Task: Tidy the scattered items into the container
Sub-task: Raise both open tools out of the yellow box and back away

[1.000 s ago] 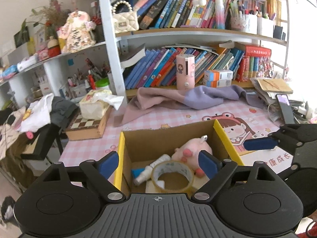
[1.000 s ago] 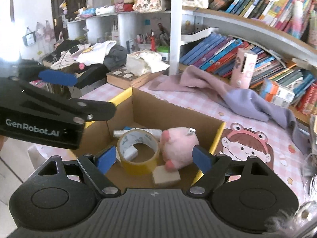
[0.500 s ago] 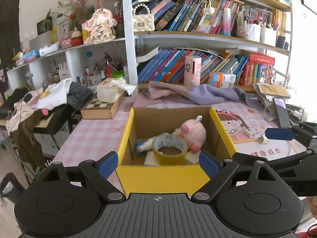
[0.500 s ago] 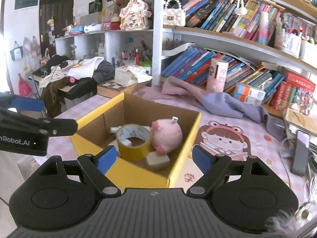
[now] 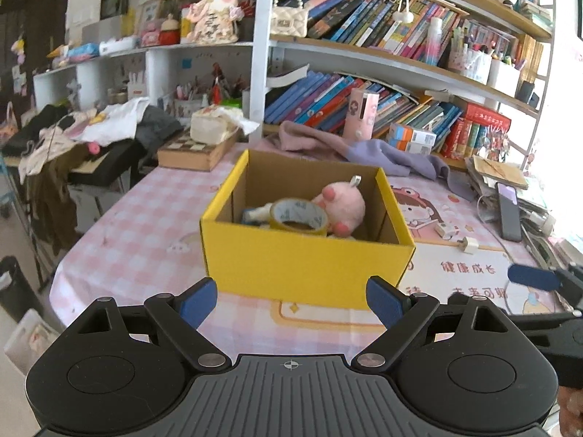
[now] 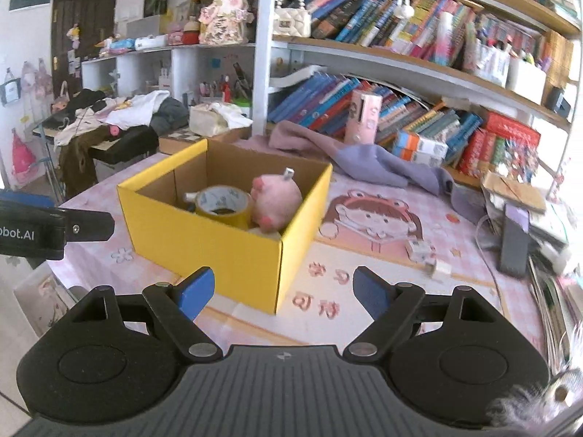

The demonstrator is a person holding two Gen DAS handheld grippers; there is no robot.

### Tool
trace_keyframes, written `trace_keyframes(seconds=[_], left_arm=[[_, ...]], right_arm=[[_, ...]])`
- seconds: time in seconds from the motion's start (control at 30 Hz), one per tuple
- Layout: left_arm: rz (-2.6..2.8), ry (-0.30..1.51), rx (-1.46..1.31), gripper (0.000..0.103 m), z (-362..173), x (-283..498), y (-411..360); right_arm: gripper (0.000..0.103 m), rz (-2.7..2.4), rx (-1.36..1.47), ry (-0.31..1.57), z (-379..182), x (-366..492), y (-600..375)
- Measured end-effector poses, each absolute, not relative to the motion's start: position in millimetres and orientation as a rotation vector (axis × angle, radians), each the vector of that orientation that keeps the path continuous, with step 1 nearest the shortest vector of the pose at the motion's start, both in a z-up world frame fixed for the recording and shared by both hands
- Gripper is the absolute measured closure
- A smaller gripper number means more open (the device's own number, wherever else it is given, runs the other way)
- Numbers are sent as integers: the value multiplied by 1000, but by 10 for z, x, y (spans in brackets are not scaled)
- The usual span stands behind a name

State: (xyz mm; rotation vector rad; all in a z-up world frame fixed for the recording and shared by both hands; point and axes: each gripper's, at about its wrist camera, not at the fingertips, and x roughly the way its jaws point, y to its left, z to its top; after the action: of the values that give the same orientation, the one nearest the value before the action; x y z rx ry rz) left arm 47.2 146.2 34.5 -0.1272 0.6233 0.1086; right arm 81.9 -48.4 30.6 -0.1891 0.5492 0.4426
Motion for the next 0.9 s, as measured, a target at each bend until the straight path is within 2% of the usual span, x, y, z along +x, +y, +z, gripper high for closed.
trace_keyframes(seconds=[0.37,0.9], left_arm=[[121,734,-125,12,-2,258,1378],[92,769,-124,12,-125,232,1268]], right_arm=[[20,481,-258,618,159,554,-429],[19,455,-335,675,71,521,-442]])
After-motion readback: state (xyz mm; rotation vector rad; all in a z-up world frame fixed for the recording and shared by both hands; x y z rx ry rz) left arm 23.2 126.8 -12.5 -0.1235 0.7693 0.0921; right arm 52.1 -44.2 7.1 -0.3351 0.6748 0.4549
